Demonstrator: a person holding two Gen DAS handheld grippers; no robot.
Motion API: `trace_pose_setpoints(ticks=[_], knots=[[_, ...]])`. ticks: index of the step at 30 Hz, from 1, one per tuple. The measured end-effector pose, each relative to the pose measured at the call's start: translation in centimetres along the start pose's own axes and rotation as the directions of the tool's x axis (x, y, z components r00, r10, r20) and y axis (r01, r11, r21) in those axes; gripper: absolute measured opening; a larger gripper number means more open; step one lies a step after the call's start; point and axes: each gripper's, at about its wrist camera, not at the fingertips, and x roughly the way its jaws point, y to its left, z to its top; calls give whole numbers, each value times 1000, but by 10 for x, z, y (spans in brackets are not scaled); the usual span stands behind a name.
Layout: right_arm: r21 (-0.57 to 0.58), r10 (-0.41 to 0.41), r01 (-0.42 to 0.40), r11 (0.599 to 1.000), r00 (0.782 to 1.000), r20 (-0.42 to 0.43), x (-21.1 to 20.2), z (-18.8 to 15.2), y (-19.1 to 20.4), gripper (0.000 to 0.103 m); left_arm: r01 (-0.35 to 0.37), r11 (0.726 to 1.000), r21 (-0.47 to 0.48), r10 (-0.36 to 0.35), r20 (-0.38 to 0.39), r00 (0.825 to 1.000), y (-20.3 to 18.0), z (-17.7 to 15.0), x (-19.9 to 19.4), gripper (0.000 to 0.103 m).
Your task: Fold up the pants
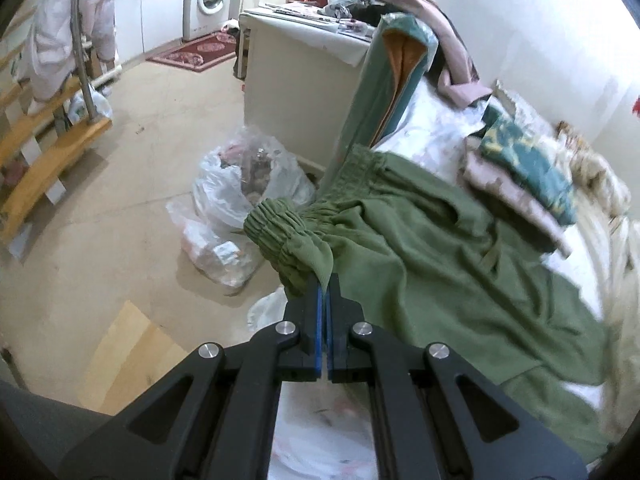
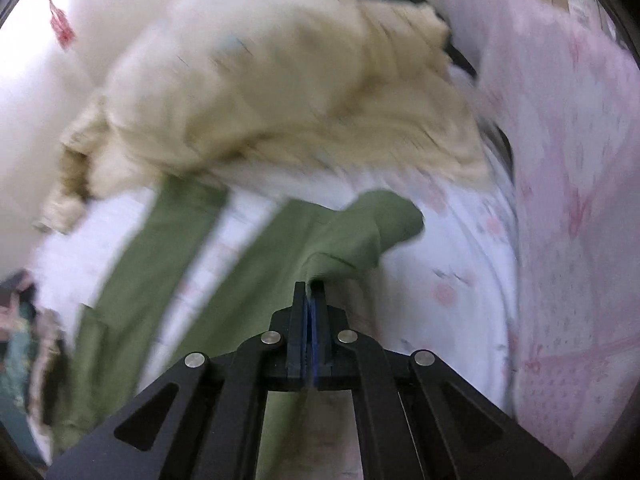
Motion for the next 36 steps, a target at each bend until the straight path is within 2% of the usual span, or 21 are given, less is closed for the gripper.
trace_pose_setpoints(ticks=[4,10,14,17,19,21,23,24,26,28,30,33,34,35,36], knots=[[22,77,-78,997,996,43,-13,22,26,0,34,999,-7,-34,8,999,-11,20,-17,0],[10,121,-122,992,990,75,-6,58,74,0,39,999,32,-40,43,998,-44,63,-25,0],[-76,147,-143,987,988,51,19,84,120,0,7,991,133,-15,59,998,-78,93,-11,0],[-151,177,-176,973,984,-5,54,103,163,0,-68,967,245,38,125,991,-107,114,5,0],[-204,163,-169,964,986,-45,85,116,194,0,-122,942,311,73,166,983,-129,128,24,0],[-299,115,-134,945,990,-80,124,124,232,0,-177,917,356,112,194,975,-149,140,49,0],[-373,64,-103,922,991,-116,164,124,262,0,-252,872,419,170,223,960,-171,149,87,0],[-419,31,-84,904,991,-131,187,121,279,0,-290,842,455,199,237,951,-181,150,107,0],[-505,-18,-56,861,990,-141,234,110,309,0,-366,762,534,261,263,929,-202,149,157,0],[-595,-97,-17,804,982,-159,280,92,337,0,-405,701,587,311,259,914,-213,145,196,0],[-650,-111,-15,759,982,-153,308,77,356,0,-423,684,594,322,275,906,-219,142,226,4],[-722,-150,1,692,978,-143,339,60,372,4,-435,676,595,350,260,900,-224,142,252,4],[-739,-157,1,674,977,-141,343,59,374,13,-431,678,595,360,243,901,-225,142,258,7],[-757,-165,5,653,977,-136,345,56,375,34,-414,681,604,363,212,907,-223,142,264,13],[-776,-179,19,631,976,-122,347,56,375,49,-401,679,615,369,186,911,-223,140,269,30]])
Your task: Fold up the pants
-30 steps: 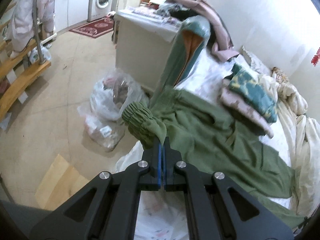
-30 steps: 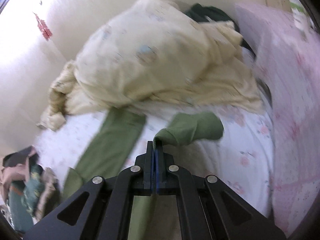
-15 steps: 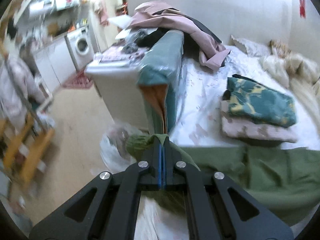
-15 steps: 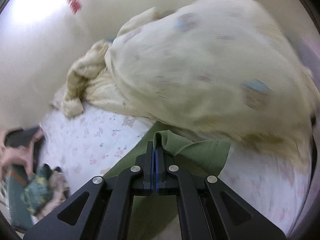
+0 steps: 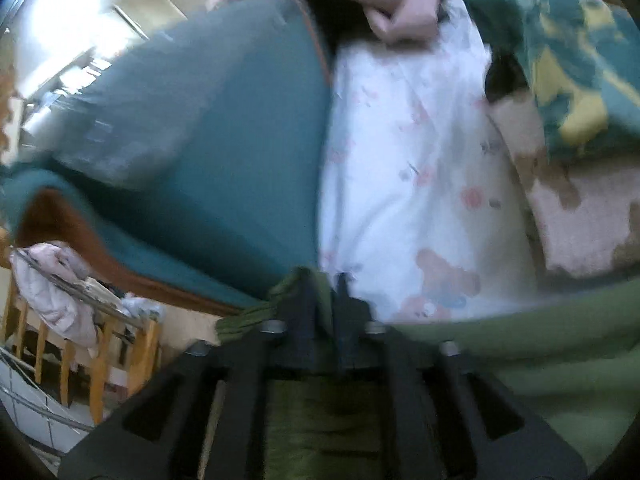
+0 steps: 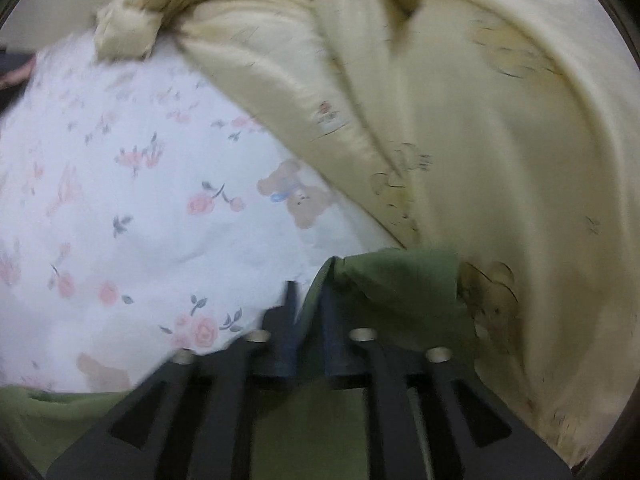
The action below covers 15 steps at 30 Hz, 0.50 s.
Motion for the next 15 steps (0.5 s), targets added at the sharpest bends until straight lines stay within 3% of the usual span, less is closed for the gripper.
trace_pose_setpoints(ticks=[1,2,3,4,5,7,9,12,15], knots=[[-19,-26,26,999,999,19,-3,-1,-2,63,4,1000,-1,-4,-4,1000,0,-2,2,42],[-32,-33,35,999,999,34,-7,-2,-6,64,7,1000,-9,-7,-1,1000,1,-2,0,47],[-39,-31,32,999,999,36,-12,-2,-11,64,28,999,-25,-29,-12,1000,2,-5,0,59],[-39,-6,7,999,1000,30,-19,-3,-18,64,61,998,-22,-61,-26,998,1,-5,-1,79],[-40,37,-36,999,999,23,-25,-4,-25,64,90,996,5,-89,-39,995,-5,-7,-3,86],[-64,129,-125,990,990,50,-50,-9,-42,64,109,992,60,-109,5,994,-9,-16,-18,88],[-83,131,-125,989,989,69,-67,-15,-57,64,148,987,58,-151,52,987,-6,-22,-36,93],[-18,170,-169,985,983,65,-82,-36,-91,64,249,968,-38,-245,85,966,10,-32,-61,94],[115,190,-193,975,981,33,-81,-69,-120,64,337,932,-137,-328,83,941,26,-41,-80,94]])
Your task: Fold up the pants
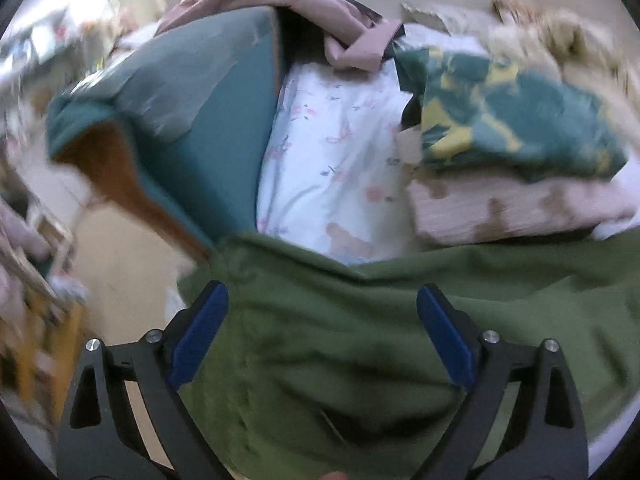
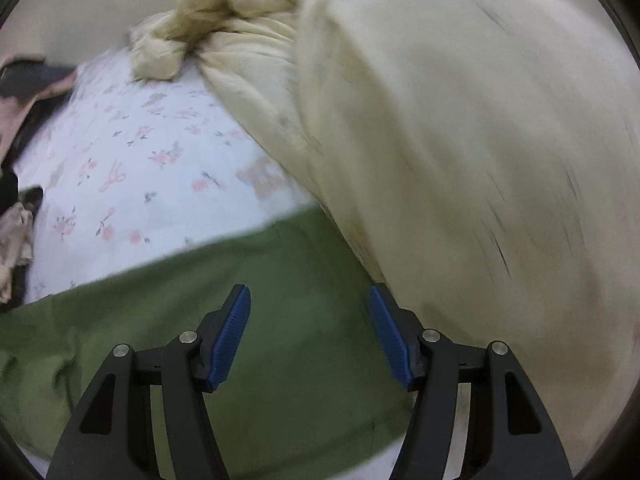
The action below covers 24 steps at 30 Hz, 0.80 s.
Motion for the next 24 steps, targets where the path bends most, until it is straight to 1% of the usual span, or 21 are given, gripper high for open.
trace_pose_setpoints(ticks=[1,3,4,6,8,10,12,13,14,15,16,17,18,19,20,21,23,24], knots=[[56,2,-1,998,1000,-3,0,-13,-11,64,30,999,-31,-30,-12,999,2,-4,-8,95],[135,-12,16,991,1000,-28,1,-31,-31,63,44,996,-74,-47,-33,998,4,-10,-25,95],[163,-19,25,986,999,-34,1,-38,-41,61,38,996,-84,-41,-41,998,4,-12,-33,95],[198,-5,12,980,999,-36,-1,-47,-56,56,19,997,-72,-23,-51,998,3,-12,-43,95],[272,49,-34,962,998,-50,3,-55,-70,55,0,996,-88,-3,-40,999,6,-12,-54,95],[331,83,-56,942,994,-69,13,-64,-77,52,-26,991,-135,19,-53,998,11,-17,-64,95],[373,133,-102,922,989,-57,24,-71,-80,51,-19,984,-179,8,-64,998,19,-24,-72,95],[389,155,-124,913,987,-48,27,-74,-81,51,-26,982,-187,13,-72,997,21,-28,-74,95],[401,172,-144,905,985,-34,33,-75,-80,51,-46,982,-182,33,-77,996,22,-31,-74,95],[395,156,-129,909,987,-35,37,-75,-79,50,-75,980,-184,63,-68,996,26,-34,-76,95],[389,131,-103,915,990,-46,43,-77,-79,50,-89,978,-188,80,-59,995,29,-35,-75,95],[394,135,-104,913,990,-52,49,-78,-78,46,-104,974,-200,95,-57,994,36,-36,-70,95],[402,154,-122,907,987,-49,55,-79,-78,40,-118,969,-217,108,-59,992,42,-36,-67,95],[399,151,-121,909,988,-44,56,-79,-76,27,-134,958,-255,126,-49,991,51,-36,-64,95],[388,128,-106,915,991,-31,54,-78,-74,12,-141,949,-281,139,-26,990,58,-36,-63,95],[378,119,-107,919,993,-8,50,-77,-73,1,-160,945,-286,166,-4,986,64,-35,-60,95],[353,96,-106,930,994,48,36,-75,-70,0,-200,941,-272,201,-23,979,70,-32,-55,95],[334,82,-104,937,994,77,26,-75,-68,0,-194,940,-282,194,-27,981,74,-31,-53,95]])
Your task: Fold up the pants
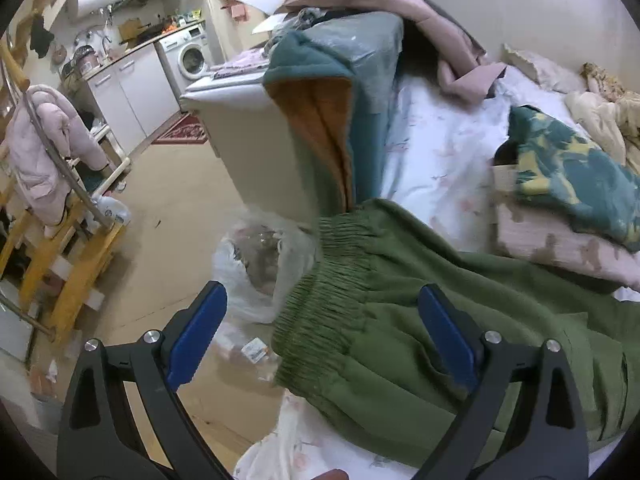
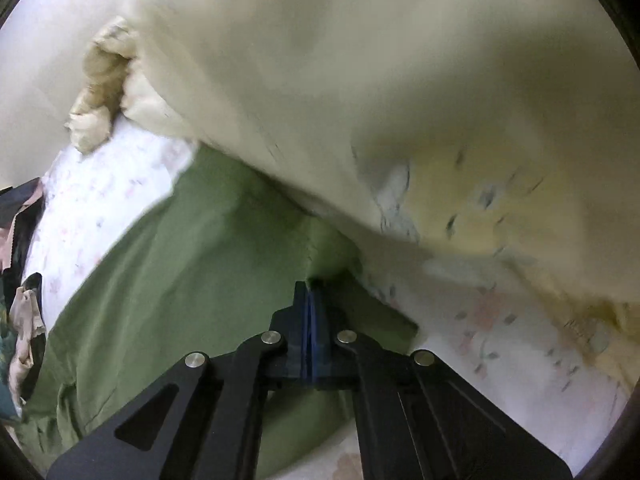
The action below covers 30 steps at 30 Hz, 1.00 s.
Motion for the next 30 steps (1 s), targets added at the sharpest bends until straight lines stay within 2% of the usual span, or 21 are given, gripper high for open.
trace_pose_setpoints(ticks=[4,8,10,14,15,16,17,18,21,23,27,28,30], knots=[[-11,37,-36,999,998,48,-33,2,2,0,31,998,-58,-32,-3,999,6,0,3,95],[122,8,-5,993,1000,-18,-47,-4,-19,0,83,996,-27,-84,-15,996,-2,-4,-2,95],[122,-45,53,991,997,-66,-38,-13,-26,0,116,993,-26,-116,-5,993,2,-5,-11,95],[167,-67,85,982,992,-111,-16,-29,-44,1,92,996,-17,-91,10,996,13,-5,-14,95],[156,-102,119,980,988,-113,-15,-29,-45,4,83,996,-25,-82,6,997,18,-5,-12,95],[145,-171,186,972,979,-110,-16,-30,-45,18,79,996,-37,-79,3,997,23,-5,-10,95],[150,-205,219,964,973,-103,-19,-32,-46,30,78,995,-59,-79,-6,997,30,-4,-8,95],[174,-209,222,959,974,-89,-25,-34,-47,34,80,994,-74,-81,-11,997,34,-4,-6,95],[246,-102,114,963,993,-62,-39,-44,-42,38,94,980,-174,-97,-11,995,59,-2,-4,95],[255,-71,80,964,997,-44,-53,-56,-33,39,114,963,-245,-122,-16,992,74,-2,-1,95],[318,84,-70,946,996,-30,-75,-93,-10,45,142,928,-343,-177,-71,982,93,-10,15,95],[334,110,-94,938,994,-29,-77,-101,-3,46,149,919,-364,-200,-108,974,94,-16,23,95],[356,155,-130,925,987,-41,-78,-112,8,50,153,907,-392,-251,-213,944,91,-32,44,95]])
